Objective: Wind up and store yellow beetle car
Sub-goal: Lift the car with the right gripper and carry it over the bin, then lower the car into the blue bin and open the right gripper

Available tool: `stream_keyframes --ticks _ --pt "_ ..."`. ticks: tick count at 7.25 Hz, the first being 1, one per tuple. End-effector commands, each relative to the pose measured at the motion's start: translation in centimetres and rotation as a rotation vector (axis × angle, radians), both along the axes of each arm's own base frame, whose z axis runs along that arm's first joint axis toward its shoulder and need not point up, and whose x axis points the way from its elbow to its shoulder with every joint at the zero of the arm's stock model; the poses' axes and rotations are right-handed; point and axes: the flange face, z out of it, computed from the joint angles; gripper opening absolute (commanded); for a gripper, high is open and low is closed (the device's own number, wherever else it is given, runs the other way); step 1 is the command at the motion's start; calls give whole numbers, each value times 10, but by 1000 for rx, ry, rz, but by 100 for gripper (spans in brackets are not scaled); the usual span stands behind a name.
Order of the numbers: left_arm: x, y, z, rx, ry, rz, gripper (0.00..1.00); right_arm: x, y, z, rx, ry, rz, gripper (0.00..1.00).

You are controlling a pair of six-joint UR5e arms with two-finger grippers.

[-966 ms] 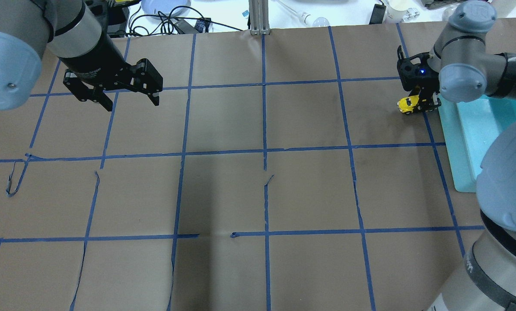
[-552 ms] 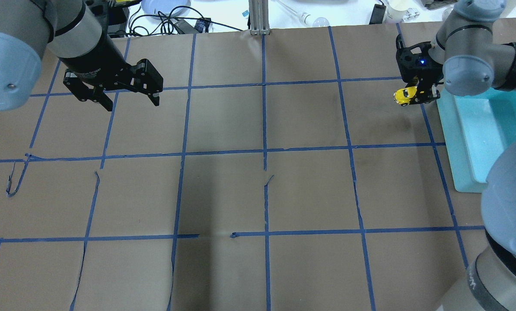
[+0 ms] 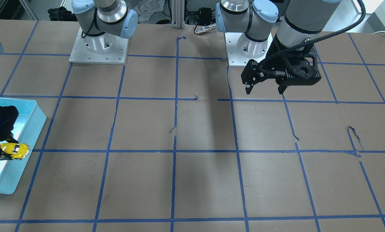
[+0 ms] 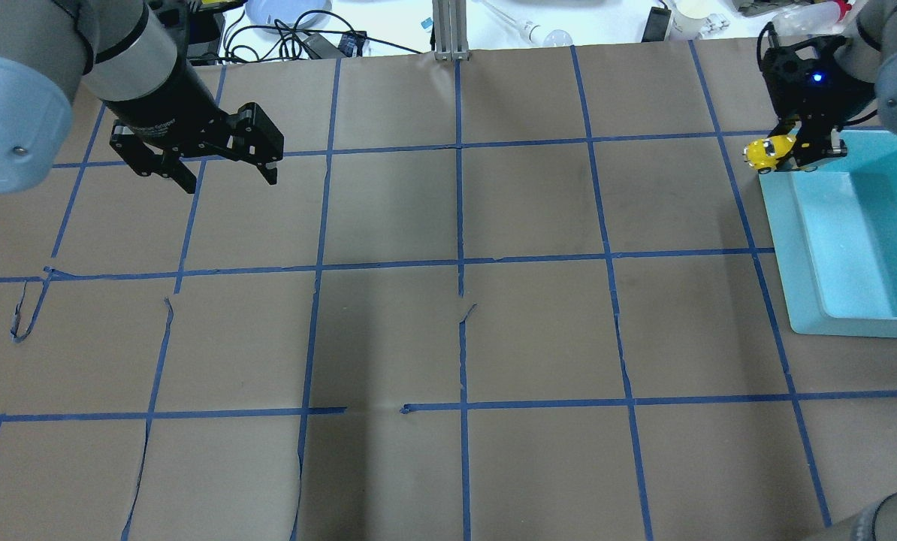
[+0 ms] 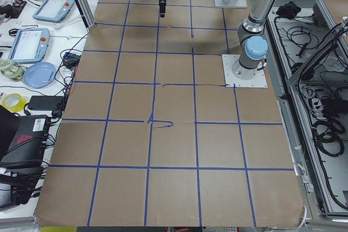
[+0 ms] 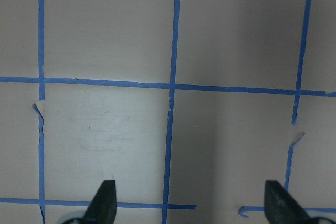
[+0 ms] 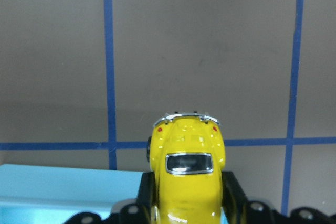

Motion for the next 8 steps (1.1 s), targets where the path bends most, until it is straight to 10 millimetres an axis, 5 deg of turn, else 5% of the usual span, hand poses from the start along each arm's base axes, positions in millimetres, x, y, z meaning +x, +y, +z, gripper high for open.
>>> stream_keyframes --ticks 1,3,6,7,8 --pt "0 1 1 -2 0 0 100 -76 21 -6 22 7 -3 12" --pt "0 -1 1 -2 0 -2 100 -122 44 -38 68 -2 -21 15" --pt "0 0 0 -1 0 -2 100 -138 64 -118 93 -13 -64 20" --pt "0 0 0 -1 0 -2 100 -138 67 -125 115 -9 -67 34" --pt "0 0 0 1 0 -2 100 -139 69 -125 127 -1 -77 65"
